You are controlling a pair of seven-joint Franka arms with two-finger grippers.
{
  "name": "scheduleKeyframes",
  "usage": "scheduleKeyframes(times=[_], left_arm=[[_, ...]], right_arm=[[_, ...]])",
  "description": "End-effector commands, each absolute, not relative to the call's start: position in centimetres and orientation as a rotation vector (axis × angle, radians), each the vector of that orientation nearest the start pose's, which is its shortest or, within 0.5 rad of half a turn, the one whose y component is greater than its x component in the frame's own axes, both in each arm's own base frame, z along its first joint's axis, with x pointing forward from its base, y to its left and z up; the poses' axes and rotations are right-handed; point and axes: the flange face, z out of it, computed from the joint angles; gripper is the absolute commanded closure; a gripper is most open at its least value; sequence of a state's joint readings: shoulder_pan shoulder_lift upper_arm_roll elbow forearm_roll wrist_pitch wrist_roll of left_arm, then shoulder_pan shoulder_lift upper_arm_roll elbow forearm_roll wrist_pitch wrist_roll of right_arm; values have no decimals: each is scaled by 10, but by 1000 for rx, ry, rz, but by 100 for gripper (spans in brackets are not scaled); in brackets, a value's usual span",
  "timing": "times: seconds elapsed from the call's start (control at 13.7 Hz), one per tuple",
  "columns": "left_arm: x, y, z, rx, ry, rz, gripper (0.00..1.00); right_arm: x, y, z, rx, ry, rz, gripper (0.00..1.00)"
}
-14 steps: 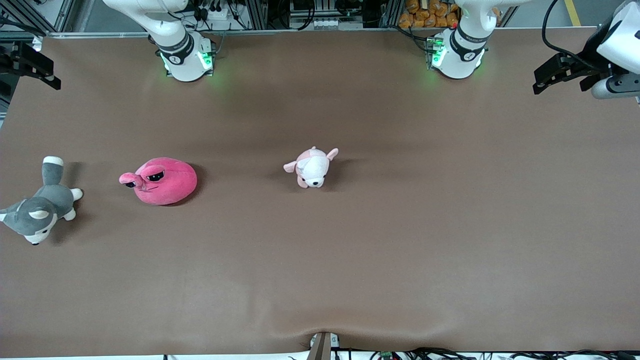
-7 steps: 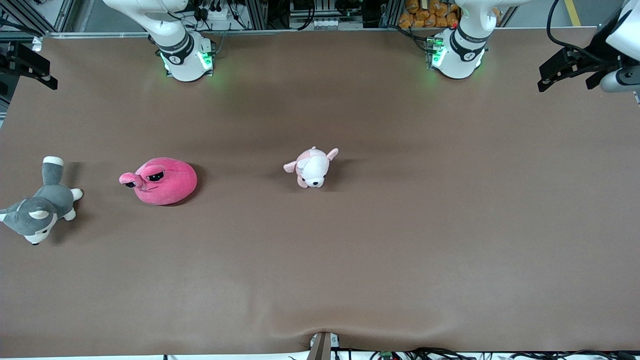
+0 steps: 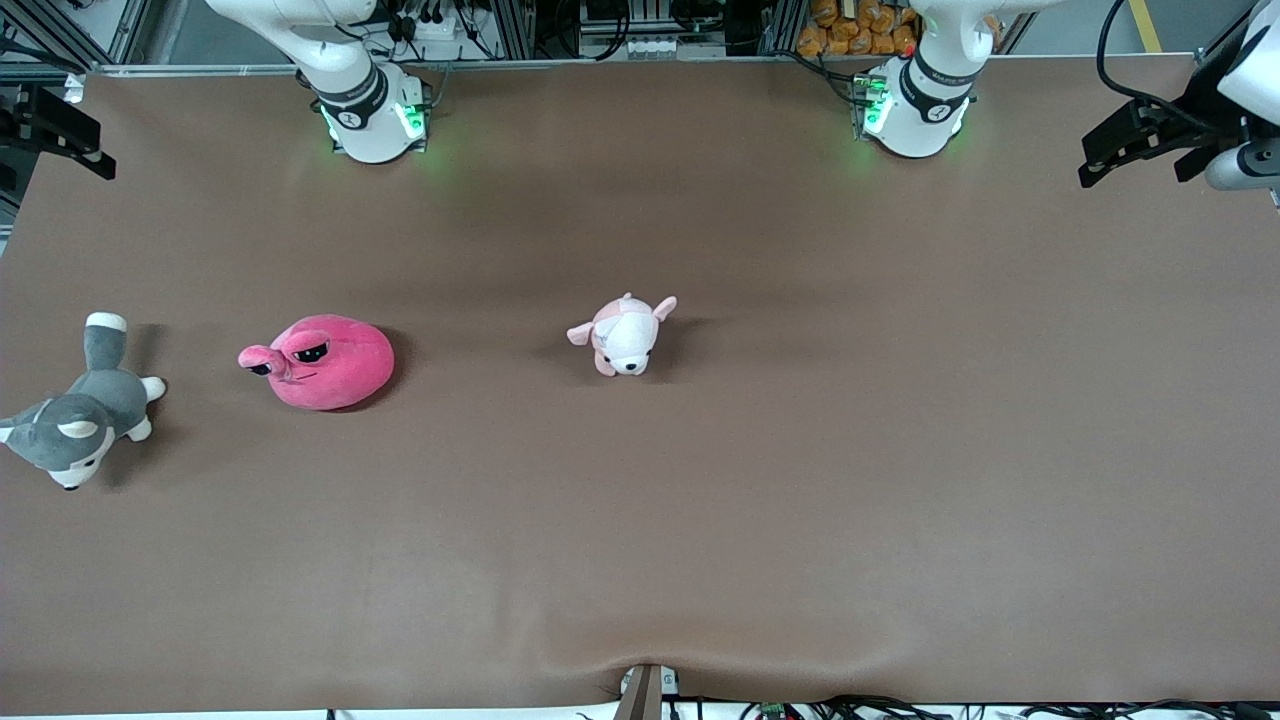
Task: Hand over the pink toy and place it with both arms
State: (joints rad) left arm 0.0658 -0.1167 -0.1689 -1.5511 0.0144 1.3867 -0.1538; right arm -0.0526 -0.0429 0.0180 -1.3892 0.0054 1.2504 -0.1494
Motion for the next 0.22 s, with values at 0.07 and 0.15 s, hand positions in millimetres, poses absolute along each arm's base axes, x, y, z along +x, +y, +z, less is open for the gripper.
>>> scheduleKeyframes(times=[0.07,0.15], left_arm=[[494,-55,682,-3118,-54,78,0],[493,-54,683,-3118,-59,73,0]], right_arm=[[504,-18,707,-3105,-197,135,0],[505,-18,707,-3105,-199,133,0]])
